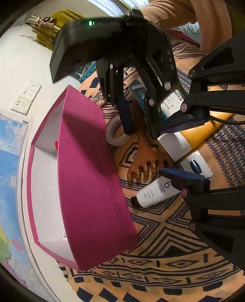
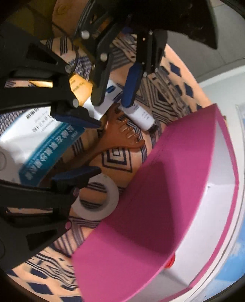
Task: Organize rigid objects
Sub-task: 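Carry the comb with the right gripper over the magenta box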
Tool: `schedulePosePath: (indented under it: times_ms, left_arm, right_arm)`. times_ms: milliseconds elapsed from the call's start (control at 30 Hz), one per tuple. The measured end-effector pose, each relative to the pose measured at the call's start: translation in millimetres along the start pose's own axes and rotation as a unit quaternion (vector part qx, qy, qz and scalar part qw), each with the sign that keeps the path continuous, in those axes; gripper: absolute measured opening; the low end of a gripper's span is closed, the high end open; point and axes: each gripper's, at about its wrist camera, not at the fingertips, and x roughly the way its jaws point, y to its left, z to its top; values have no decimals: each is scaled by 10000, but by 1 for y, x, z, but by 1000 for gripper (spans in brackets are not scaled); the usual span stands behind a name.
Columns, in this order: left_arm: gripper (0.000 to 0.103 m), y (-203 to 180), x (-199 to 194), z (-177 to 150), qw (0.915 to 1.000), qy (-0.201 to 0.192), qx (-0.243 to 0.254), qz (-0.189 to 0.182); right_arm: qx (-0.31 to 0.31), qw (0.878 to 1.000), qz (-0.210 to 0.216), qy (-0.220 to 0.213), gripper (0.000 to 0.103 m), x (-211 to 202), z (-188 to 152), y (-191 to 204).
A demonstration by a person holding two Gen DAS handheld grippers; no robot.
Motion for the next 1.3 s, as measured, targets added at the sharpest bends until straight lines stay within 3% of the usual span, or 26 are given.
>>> schedulePosePath:
  times_ms: [167,300,367,533,700,833,1000,1300]
  left_arm:
    - [39,2,1,-2,10000,-10,-49,18]
    - [39,5,-2,-3,9999,-42,-118,-11]
    - [39,5,-5,-3,9999,-85,-112,-36]
    - [39,-4,-4,6,9994,-142,11,-319]
    - [39,-27,5,22,9976,-211,223,-616]
    - [39,-40,8,35,9962,-287,382,-731]
    - [34,-47,1,50,9959,-443,497,-604]
    - [33,-42,-28,111,9930,-915,435,-608]
  right_arm:
    - [-586,9978,-274,150,43,14,7,14]
    - [-579,9977,-314,146,17,13,10,12]
    - [-403,9990,-149,77,17,8,7,8]
    - [149,9975,98,-677,17,-32,-2,-1]
    - [691,9864,439,-1426,17,-72,-13,-9]
    - [905,9782,436,-1817,16,-93,-18,-13]
    - [1096,9681,484,-2200,16,-114,-12,-19]
    - [1334,9487,285,-2853,16,-161,21,-48]
